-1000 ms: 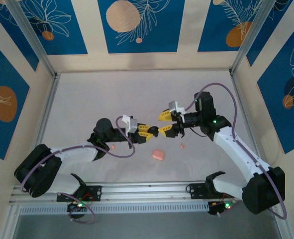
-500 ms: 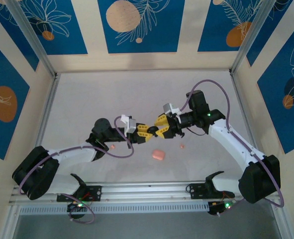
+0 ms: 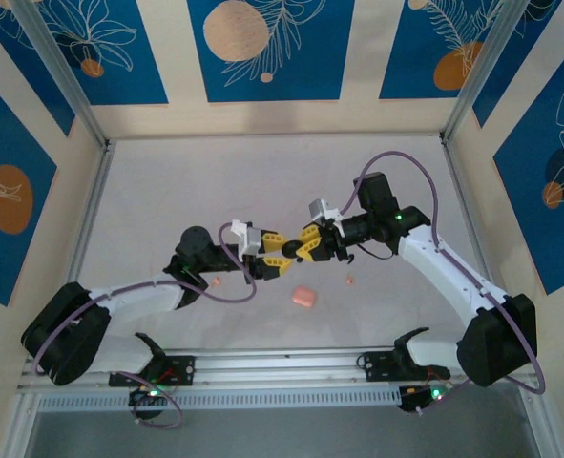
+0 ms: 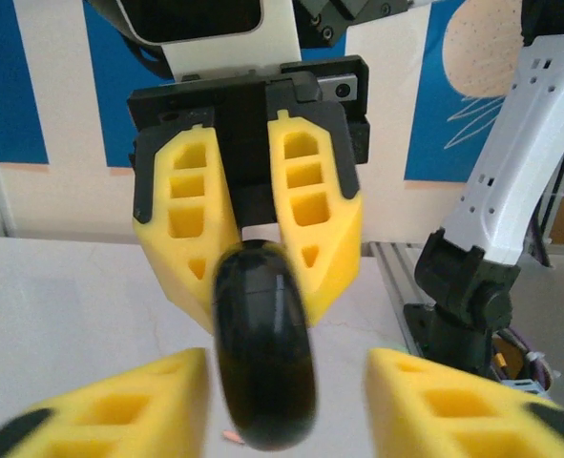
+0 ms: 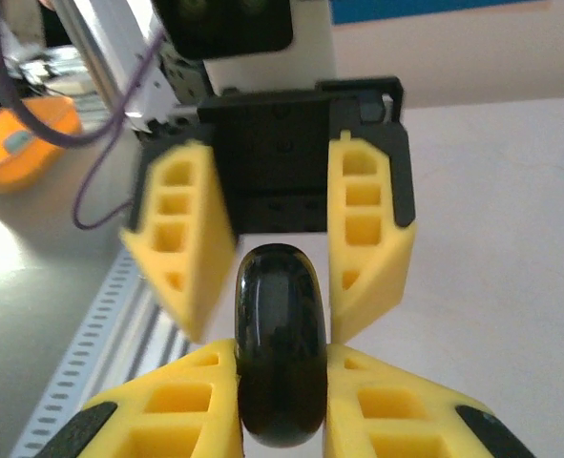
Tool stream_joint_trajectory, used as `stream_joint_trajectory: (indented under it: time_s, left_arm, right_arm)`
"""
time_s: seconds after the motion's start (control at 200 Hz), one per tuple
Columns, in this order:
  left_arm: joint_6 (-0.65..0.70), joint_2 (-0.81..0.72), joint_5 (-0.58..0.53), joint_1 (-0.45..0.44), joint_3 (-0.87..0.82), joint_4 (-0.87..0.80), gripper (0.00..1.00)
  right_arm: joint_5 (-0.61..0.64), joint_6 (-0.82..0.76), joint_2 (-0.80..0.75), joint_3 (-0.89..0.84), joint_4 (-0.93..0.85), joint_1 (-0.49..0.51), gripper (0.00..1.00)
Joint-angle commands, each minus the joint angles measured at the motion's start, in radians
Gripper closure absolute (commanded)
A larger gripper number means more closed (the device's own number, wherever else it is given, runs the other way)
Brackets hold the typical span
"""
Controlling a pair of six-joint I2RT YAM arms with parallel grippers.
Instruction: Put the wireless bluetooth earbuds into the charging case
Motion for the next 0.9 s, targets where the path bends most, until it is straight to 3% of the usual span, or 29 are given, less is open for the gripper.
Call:
stream_joint_trajectory:
  time_s: [0.0, 0.19, 0.35, 0.895]
  left_arm:
    - [0.159, -0.052, -0.053, 0.008, 0.022, -0.191, 0.45]
    - [0.414, -0.124, -0.128, 0.004, 0.097, -0.622, 0.40]
    - [0.511, -0.146, -0.152, 0.001, 0.141, -0.801, 0.40]
    - [0.438, -0.140, -0.093, -0.026, 0.150, -0.735, 0.46]
  right_arm:
    - [0.165, -0.056, -0.038, 0.038, -0.087, 0.007, 0.78]
    - [0.457, -0.181, -0.051, 0.069, -0.208, 0.076, 0.79]
    - [0.548, -0.214, -0.047, 0.085, -0.225, 0.135, 0.79]
    - [0.488, -0.227, 0.023, 0.100, -0.160, 0.249, 0.79]
